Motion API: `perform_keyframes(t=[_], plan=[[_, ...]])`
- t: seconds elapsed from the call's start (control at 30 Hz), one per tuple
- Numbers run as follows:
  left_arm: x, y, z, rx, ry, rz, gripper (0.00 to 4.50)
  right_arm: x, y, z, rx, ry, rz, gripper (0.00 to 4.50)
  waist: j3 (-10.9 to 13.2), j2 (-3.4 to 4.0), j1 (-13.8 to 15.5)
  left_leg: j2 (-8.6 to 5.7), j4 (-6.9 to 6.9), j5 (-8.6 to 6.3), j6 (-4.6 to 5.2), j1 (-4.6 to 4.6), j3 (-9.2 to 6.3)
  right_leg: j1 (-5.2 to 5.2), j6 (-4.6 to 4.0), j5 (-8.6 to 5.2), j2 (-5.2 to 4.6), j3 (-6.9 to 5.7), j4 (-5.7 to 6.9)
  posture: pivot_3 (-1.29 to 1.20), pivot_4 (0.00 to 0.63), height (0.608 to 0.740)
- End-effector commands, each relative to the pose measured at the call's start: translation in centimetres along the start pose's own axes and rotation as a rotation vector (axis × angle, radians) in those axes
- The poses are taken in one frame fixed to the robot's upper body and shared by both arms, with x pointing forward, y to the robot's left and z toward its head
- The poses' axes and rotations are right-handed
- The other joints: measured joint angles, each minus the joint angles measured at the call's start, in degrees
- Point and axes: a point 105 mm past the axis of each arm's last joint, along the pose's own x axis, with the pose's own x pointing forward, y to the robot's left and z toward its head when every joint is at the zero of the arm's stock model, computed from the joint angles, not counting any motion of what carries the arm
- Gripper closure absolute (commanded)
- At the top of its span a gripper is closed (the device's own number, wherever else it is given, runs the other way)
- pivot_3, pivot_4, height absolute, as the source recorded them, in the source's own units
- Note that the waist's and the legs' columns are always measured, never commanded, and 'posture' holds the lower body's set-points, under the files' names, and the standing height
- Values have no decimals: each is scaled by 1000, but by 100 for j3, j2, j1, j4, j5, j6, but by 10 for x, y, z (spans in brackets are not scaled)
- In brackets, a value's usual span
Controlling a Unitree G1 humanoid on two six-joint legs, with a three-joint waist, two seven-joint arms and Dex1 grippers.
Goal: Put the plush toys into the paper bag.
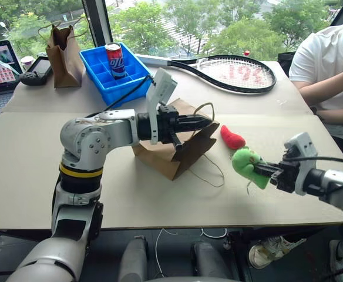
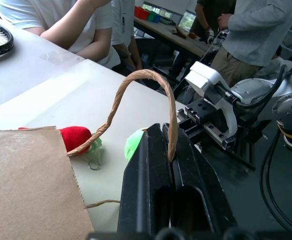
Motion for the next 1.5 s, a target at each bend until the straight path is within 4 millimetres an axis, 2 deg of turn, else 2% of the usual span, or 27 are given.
perform_keyframes(t=[0.03,0.27,0.37,0.47,0.53,0.6,0.7,0.83,0.87,0.97,1.07,1.23,1.33,1.43,1.5], plan=[[2,-7,11,37,-26,-22,4500,23,22,15,-24,-26,83,4461,0,0,-8,0,-1,0,0,-1,0,0,0,0,0,0,-1,0,150,740],[8,-13,15,28,-47,-49,4500,88,44,15,-67,17,149,4461,0,2,-3,-5,-2,0,1,-14,-3,-6,12,29,-1,0,-1,0,150,740],[11,-16,14,21,-48,-59,4500,108,58,26,-45,-35,204,4461,1,2,-4,-6,-2,1,1,-22,-4,-12,14,30,0,0,-1,0,150,740],[12,-19,14,18,-52,-63,4500,124,67,26,82,-101,253,4461,1,2,-17,-6,-4,1,2,-23,-9,-13,17,31,2,0,2,0,150,740],[12,-18,15,17,-61,-59,4500,137,70,15,227,-140,272,4461,0,3,-15,-6,-6,1,2,-22,-15,-12,18,30,6,-2,6,0,150,740],[11,-18,16,17,-62,-54,4500,148,64,5,323,-177,219,4461,0,3,-6,-5,-8,1,2,-22,-17,-11,18,30,7,-4,8,0,150,740],[9,-16,16,16,-61,-41,4500,157,55,3,477,-272,146,4461,1,4,-13,-6,-7,2,1,-24,-20,-12,18,30,7,-6,9,0,150,740],[5,-13,15,10,-63,-21,4500,156,54,-2,688,-335,146,4461,2,7,-23,-5,-8,3,0,-22,-24,-13,17,31,10,-6,15,0,150,740],[5,-12,16,9,-63,-20,4500,156,53,-4,716,-341,139,3806,2,8,-20,-5,-8,3,0,-21,-28,-12,17,31,10,-9,16,0,150,740],[4,-11,15,10,-60,-16,4500,152,48,-4,754,-356,108,2909,3,9,-23,-6,-8,3,0,-22,-29,-11,17,30,9,-11,15,0,150,740],[4,-9,14,12,-53,-8,4500,144,46,-2,723,-350,99,1825,4,11,-30,-5,-9,3,0,-21,-29,-12,16,30,9,-11,16,0,150,740],[-2,2,12,22,-36,43,4500,112,38,-3,497,-278,45,120,7,18,-11,-9,-11,3,0,-24,-29,-11,15,28,4,-11,12,0,150,740],[-5,7,12,23,-34,67,4500,90,34,-4,409,-239,49,120,7,18,-20,-9,-13,2,0,-23,-29,-12,14,28,6,-11,11,0,150,740],[-6,10,11,20,-33,81,4500,56,15,-9,284,-167,-5,120,9,23,-20,-9,-17,2,0,-22,-30,-12,10,26,5,-10,10,0,150,740],[-6,10,11,19,-31,81,4500,41,-1,-6,247,-161,-48,120,9,24,-15,-9,-17,2,0,-22,-29,-11,10,25,5,-10,7,0,150,740]])
